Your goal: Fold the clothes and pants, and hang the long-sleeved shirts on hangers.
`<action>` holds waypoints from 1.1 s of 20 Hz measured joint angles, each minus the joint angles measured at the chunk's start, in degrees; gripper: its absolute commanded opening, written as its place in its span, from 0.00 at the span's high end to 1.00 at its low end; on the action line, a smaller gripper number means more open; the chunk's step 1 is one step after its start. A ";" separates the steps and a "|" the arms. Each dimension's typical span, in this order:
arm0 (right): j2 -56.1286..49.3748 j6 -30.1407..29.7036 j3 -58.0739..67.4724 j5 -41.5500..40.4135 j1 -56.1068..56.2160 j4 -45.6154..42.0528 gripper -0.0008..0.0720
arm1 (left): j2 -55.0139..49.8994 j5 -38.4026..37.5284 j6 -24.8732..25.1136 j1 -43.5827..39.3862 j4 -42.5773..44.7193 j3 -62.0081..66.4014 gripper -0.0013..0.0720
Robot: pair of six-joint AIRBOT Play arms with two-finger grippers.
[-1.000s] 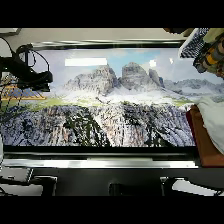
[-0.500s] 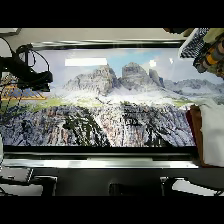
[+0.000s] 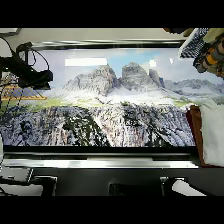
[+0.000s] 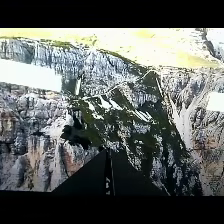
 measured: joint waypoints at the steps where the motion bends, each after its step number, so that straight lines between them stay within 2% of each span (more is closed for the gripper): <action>1: 0.59 -1.16 0.28 -2.97 1.86 4.46 0.62 | 0.07 0.26 0.92 -0.07 0.00 -0.02 0.96; 3: 1.44 -4.50 0.68 -8.15 7.89 14.08 0.74 | 0.76 0.90 2.82 -0.42 0.02 -0.85 0.96; 6: 1.99 -9.38 0.94 -11.30 20.15 22.29 0.93 | 3.87 2.80 6.25 -2.05 0.02 -6.12 0.96; 10: 2.25 -13.88 1.03 -11.37 37.03 24.72 0.93 | 11.32 6.80 8.28 -5.22 -0.04 -18.18 0.96; 14: 2.27 -15.61 1.03 -11.41 47.80 23.43 0.93 | 17.57 8.68 8.52 -7.06 -0.07 -26.88 0.96; 22: 2.29 -16.92 1.03 -12.83 52.26 22.01 0.93 | 20.17 7.10 8.70 -7.76 -0.02 -30.47 0.96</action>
